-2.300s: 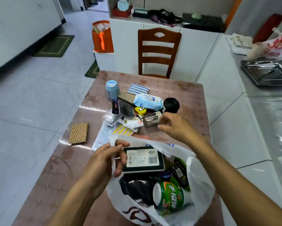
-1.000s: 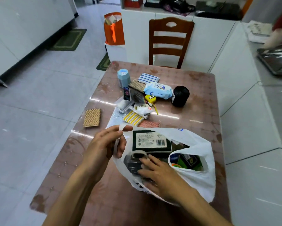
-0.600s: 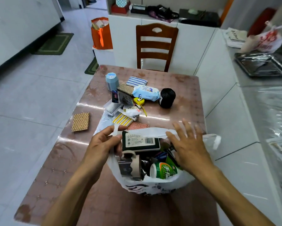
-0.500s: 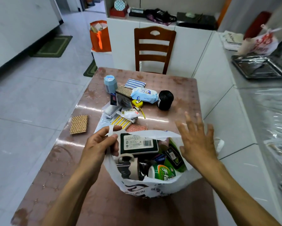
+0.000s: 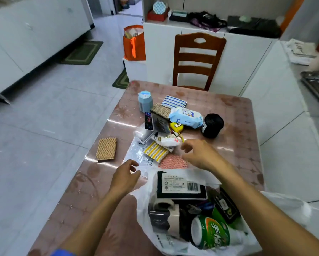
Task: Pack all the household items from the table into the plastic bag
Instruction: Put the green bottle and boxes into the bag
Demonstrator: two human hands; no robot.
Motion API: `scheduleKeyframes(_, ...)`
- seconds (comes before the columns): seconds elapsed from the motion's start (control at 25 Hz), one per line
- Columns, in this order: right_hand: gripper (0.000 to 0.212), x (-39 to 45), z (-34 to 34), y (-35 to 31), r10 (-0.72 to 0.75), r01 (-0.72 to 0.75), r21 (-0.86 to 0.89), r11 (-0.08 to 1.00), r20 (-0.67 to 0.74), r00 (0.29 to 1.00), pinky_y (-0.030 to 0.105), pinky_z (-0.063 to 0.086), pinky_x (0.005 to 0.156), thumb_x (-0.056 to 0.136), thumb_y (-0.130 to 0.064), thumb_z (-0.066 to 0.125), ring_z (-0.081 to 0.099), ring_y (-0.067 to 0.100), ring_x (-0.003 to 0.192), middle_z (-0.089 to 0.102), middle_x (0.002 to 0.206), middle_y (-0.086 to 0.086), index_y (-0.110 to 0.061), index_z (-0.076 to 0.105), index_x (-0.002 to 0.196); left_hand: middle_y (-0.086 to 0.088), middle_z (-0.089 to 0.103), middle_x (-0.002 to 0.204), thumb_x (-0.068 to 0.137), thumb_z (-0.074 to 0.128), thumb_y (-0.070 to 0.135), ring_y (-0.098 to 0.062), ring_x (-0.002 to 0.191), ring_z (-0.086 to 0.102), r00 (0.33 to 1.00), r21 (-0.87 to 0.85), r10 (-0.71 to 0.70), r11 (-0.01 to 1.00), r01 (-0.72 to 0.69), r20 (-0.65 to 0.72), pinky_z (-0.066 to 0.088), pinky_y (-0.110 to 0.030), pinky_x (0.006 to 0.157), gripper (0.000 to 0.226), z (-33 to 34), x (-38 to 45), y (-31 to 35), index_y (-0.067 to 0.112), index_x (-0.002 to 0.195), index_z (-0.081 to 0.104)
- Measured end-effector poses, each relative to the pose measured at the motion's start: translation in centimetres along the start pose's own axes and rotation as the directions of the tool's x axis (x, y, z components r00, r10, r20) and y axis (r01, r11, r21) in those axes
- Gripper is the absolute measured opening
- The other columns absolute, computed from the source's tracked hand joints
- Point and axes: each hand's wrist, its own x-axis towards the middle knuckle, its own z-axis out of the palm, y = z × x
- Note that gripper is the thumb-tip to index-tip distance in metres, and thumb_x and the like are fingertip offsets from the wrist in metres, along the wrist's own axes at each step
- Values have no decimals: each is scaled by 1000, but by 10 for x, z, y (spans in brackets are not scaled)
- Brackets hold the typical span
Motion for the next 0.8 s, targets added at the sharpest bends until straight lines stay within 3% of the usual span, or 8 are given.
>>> scheduleKeyframes(0.08,27,39,13,8,48,-46,-36,998,59,997,38,54,84,78,-23,66,63,19,95,69,110,0,-23,67,104,-2,63,114,86,66,23,-22,95,61,997,114,46,992,-54,69,55,-40,78,31,21,38,-4,22,116,58)
scheduleKeyframes(0.2,33,84,39,24,120,-96,-149,984,163,979,37,54,85,78,-23,69,63,23,99,67,115,6,-17,64,110,-4,60,126,83,67,39,-29,111,59,999,19,-33,999,32,24,52,-46,89,55,48,93,3,20,131,49)
scheduleKeyframes(0.36,63,122,80,44,278,-175,-336,925,288,916,37,50,88,69,-29,78,60,28,107,62,122,6,-21,49,124,2,65,118,73,71,54,-27,109,60,974,-76,-224,971,226,33,38,-54,104,59,81,146,-1,25,119,51)
scheduleKeyframes(0.4,67,126,91,48,298,-166,-403,900,289,910,40,48,91,66,-28,77,59,29,109,61,122,6,-22,46,125,4,66,109,76,73,47,-25,101,62,963,-100,-269,958,270,28,41,-50,101,48,83,147,-1,22,113,56)
scheduleKeyframes(0.52,68,135,115,58,256,-79,-604,793,212,943,48,41,95,73,-22,68,51,32,115,54,126,10,-21,38,133,-8,72,89,78,73,21,-21,71,66,933,-351,-344,865,360,110,52,-30,63,24,81,142,5,7,97,67)
scheduleKeyframes(0.64,52,140,112,62,223,-63,-575,816,212,951,42,45,89,79,-20,64,53,31,114,55,126,9,-20,49,129,-13,73,90,79,65,16,-25,72,70,931,-458,-331,811,364,155,53,-35,61,14,60,123,9,11,92,63)
scheduleKeyframes(0.72,33,140,96,57,205,-51,-463,885,289,935,33,47,78,76,-20,66,61,28,104,63,117,7,-22,61,108,-11,74,81,81,62,16,-23,63,68,937,-504,-315,791,347,152,47,-31,55,14,35,105,13,6,91,61)
scheduleKeyframes(0.8,7,126,73,45,145,-59,-311,949,260,955,27,40,62,76,-19,61,61,28,88,67,96,5,-21,54,76,-7,69,66,81,61,12,-20,53,62,950,-550,-282,776,307,131,43,-29,52,12,7,83,19,2,88,60)
